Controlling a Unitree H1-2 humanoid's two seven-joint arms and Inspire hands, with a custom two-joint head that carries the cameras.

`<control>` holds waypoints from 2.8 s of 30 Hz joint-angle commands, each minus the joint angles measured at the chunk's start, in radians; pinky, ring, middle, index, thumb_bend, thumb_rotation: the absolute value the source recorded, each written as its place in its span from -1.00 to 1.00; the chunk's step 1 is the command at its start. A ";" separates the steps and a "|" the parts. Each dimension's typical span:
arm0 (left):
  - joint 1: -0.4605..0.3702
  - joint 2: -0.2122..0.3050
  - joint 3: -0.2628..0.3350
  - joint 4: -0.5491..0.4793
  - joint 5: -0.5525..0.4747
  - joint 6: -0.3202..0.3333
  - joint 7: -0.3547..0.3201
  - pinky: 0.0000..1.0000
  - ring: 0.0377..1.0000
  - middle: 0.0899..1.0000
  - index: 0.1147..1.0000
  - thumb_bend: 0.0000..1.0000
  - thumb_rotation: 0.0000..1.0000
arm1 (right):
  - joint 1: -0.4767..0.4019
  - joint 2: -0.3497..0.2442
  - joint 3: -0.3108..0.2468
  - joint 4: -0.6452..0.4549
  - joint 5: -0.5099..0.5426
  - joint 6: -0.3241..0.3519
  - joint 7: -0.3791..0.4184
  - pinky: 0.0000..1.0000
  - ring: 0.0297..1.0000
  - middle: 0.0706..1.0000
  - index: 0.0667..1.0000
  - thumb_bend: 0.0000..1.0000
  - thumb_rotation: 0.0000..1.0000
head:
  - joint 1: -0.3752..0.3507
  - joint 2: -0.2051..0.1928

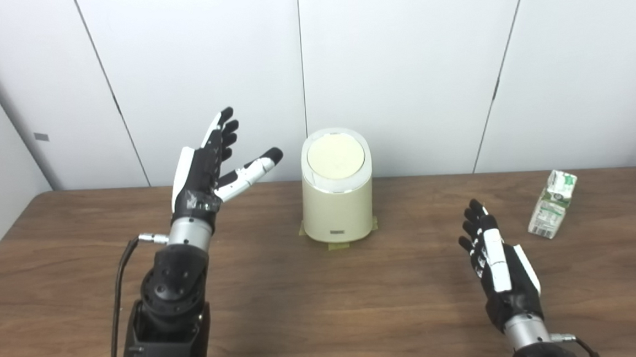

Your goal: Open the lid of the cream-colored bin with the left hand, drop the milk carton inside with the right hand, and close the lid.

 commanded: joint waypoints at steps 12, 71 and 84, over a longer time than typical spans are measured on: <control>-0.317 0.037 -0.096 0.313 0.127 -0.008 -0.044 0.60 0.85 0.90 0.93 0.79 -0.72 | -0.037 0.003 0.007 -0.019 -0.006 -0.028 0.004 0.89 0.94 0.94 0.94 0.28 1.00 | 0.001 0.002; -0.541 0.156 -0.653 0.657 0.659 -0.216 -0.133 0.84 0.91 0.91 0.95 0.94 -0.97 | -0.031 0.024 0.020 -0.041 -0.023 -0.021 -0.003 0.90 0.91 0.92 0.95 0.27 1.00 | 0.008 0.019; -0.542 0.122 -0.572 0.617 0.623 -0.199 -0.213 0.80 0.87 0.87 0.89 0.92 -0.98 | -0.033 0.035 0.018 -0.058 -0.029 -0.001 -0.011 0.88 0.90 0.92 0.94 0.24 1.00 | 0.001 0.020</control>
